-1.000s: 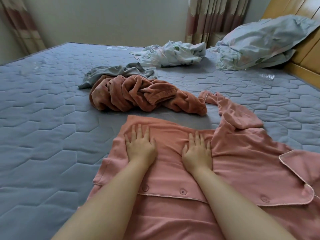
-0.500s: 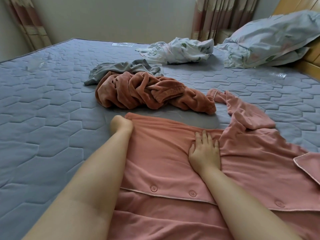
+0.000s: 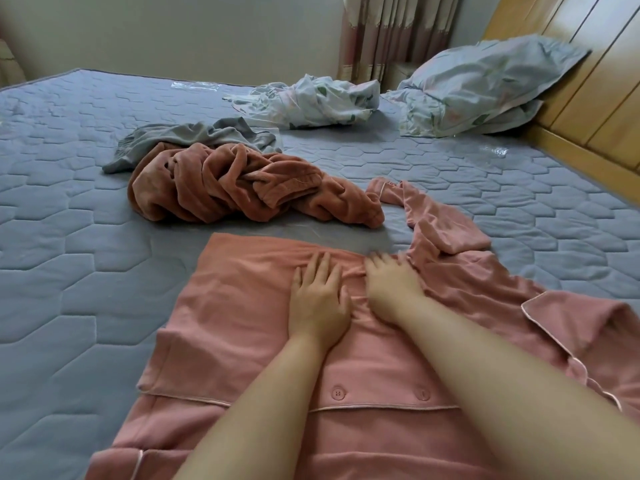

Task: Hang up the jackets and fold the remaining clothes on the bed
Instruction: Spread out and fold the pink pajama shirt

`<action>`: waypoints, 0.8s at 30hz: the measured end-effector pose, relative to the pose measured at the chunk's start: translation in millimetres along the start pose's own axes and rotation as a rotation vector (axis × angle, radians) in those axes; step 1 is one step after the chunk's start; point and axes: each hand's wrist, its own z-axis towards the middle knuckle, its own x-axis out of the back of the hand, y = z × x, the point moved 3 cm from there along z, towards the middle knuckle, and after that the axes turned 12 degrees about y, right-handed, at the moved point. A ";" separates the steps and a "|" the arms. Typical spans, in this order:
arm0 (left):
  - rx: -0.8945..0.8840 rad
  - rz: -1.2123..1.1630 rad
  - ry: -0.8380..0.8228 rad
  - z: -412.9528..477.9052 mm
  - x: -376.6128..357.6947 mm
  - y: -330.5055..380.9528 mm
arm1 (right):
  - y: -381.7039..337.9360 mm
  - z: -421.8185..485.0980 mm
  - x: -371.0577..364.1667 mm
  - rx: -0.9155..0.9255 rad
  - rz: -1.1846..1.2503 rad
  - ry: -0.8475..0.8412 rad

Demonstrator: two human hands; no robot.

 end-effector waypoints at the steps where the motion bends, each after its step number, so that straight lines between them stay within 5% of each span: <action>1: -0.034 0.025 -0.029 2.1 -1.0 2.0 | 10.0 4.4 9.1 0.029 -0.089 0.027; 3: -0.121 0.061 -0.081 1.8 -5.8 5.9 | 31.3 13.8 25.9 0.012 -0.168 0.041; 7: -0.182 0.083 -0.126 -0.5 -10.0 6.3 | 67.2 32.4 36.1 -0.201 0.042 -0.195; 12: -0.166 0.054 -0.101 0.2 -6.6 7.1 | 77.7 51.7 37.0 -0.158 0.109 -0.295; 17: -0.190 0.088 -0.080 1.4 -4.7 9.7 | 79.0 66.7 51.6 -0.118 -0.138 0.398; 21: -0.123 0.148 -0.231 2.8 -13.6 5.6 | 76.0 50.4 17.7 -0.020 -0.041 0.337; 24: -0.102 0.153 -0.259 3.5 -18.1 3.2 | 89.2 37.8 18.0 -0.183 0.355 0.556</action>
